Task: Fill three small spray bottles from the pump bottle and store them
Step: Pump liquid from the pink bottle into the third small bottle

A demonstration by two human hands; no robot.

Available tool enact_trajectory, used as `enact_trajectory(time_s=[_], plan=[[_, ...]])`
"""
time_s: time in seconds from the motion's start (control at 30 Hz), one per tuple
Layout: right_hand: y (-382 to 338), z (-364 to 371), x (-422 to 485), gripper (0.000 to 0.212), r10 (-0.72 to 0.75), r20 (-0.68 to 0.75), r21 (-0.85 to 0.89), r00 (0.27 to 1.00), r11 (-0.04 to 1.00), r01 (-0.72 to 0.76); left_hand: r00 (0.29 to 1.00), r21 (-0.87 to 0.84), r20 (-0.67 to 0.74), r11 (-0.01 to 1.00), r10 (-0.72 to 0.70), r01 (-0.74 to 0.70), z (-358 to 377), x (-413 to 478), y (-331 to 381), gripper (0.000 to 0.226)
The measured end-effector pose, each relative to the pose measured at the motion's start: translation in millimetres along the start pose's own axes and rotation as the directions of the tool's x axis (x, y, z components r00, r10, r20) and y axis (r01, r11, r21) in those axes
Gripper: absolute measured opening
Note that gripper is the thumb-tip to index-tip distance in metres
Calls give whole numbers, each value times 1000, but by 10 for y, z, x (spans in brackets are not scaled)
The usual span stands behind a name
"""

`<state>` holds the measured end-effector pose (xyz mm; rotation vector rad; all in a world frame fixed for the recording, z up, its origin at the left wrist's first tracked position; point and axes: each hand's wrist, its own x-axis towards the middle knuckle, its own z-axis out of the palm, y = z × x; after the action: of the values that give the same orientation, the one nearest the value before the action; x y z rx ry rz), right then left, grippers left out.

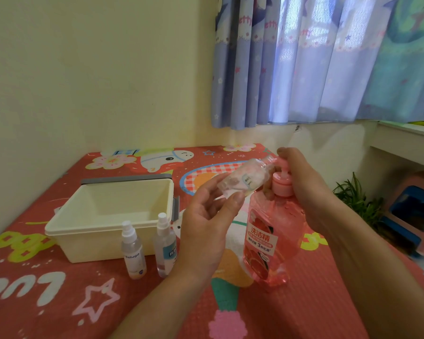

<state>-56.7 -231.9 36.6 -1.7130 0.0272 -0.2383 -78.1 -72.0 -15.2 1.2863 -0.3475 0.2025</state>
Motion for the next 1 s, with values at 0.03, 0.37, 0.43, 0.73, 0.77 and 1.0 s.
enact_trajectory(time_s=[0.03,0.37,0.43,0.73,0.77,1.0], plan=[[3,2,-1,58,-1,0,4,1000,1000,1,1000,1,1,1000,-2,2,-4,0,3,47],[-8,-7,-25,58,-4,-7,4,1000,1000,4,1000,23,13,1000,-6,6,-1,-8,9,48],[4,-11,-24,62,-4,-2,9,1000,1000,4,1000,29,21,1000,-7,7,6,-8,10,48],[-12,-1,-25,59,4,2,1,1000,1000,-4,1000,1,8,1000,0,0,8,1,6,48],[-11,-4,-24,62,-1,4,-1,1000,1000,1,1000,-1,7,1000,0,0,11,3,9,49],[-11,-1,-12,59,-5,10,-19,1000,1000,5,1000,-1,0,1000,-4,4,7,-3,-2,49]])
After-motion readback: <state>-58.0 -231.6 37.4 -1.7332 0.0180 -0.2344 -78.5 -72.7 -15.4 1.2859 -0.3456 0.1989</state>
